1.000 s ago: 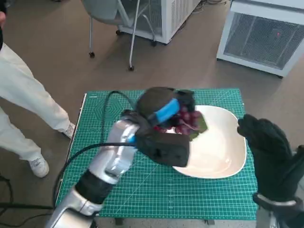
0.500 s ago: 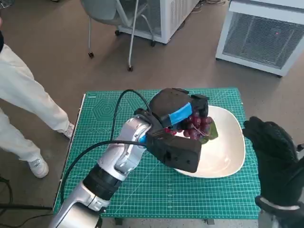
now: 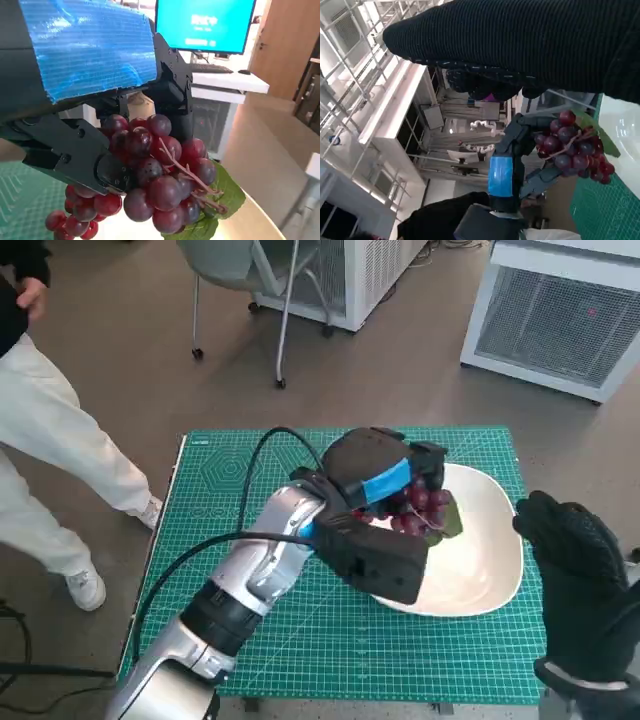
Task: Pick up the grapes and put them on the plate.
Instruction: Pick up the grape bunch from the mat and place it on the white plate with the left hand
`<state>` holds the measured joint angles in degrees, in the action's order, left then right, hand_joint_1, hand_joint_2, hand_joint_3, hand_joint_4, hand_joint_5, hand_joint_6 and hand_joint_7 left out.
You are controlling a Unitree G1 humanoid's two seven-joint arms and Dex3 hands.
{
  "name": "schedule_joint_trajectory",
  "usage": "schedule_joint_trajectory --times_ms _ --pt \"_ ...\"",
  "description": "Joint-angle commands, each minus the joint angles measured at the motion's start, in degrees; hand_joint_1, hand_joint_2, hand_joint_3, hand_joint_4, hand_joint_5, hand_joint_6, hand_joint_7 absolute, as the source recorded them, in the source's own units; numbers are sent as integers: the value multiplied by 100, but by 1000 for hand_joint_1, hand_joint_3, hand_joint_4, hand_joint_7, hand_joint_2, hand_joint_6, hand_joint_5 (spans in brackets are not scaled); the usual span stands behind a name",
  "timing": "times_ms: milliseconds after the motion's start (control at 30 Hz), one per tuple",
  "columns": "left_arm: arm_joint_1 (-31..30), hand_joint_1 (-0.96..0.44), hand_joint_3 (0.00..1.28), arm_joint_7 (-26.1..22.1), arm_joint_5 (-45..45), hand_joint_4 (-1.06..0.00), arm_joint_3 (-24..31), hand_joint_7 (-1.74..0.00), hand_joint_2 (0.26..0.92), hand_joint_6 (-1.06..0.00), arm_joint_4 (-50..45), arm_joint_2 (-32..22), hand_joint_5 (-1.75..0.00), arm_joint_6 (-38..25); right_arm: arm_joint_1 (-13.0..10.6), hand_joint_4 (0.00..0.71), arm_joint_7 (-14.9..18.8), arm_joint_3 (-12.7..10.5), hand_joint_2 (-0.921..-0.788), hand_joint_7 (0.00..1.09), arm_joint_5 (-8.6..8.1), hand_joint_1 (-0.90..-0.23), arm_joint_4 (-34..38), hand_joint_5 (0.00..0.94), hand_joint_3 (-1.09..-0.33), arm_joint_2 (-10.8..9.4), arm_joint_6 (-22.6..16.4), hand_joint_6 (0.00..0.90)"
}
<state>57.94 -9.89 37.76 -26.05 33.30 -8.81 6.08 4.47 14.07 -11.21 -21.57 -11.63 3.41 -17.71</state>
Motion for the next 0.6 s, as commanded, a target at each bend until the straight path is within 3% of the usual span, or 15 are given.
schedule_joint_trajectory --times_ms 33,300,400,467,600 --pt "170 3 97 -21 -144 -678 32 -1252 920 -574 156 134 -1154 57 -193 560 -55 9 -921 828 39 -322 17 479 -545 -75 -50 311" --pt "150 2 144 -133 -366 -606 57 -1285 921 -536 384 277 -1229 157 -240 562 -76 36 -921 826 75 -317 30 473 -545 -97 -93 303" --pt "129 2 203 -167 -489 -540 75 -1329 921 -470 499 331 -1316 253 -258 562 -86 42 -921 827 99 -315 26 472 -546 -97 -105 301" --pt "106 -9 223 -210 -585 -464 94 -1184 911 -411 591 360 -1148 330 -272 563 -89 47 -921 828 106 -315 16 472 -546 -98 -109 301" --pt "76 -115 95 -296 -728 -346 109 -437 912 -393 724 372 -333 451 -306 563 -93 59 -921 829 98 -313 -17 470 -547 -106 -98 300"
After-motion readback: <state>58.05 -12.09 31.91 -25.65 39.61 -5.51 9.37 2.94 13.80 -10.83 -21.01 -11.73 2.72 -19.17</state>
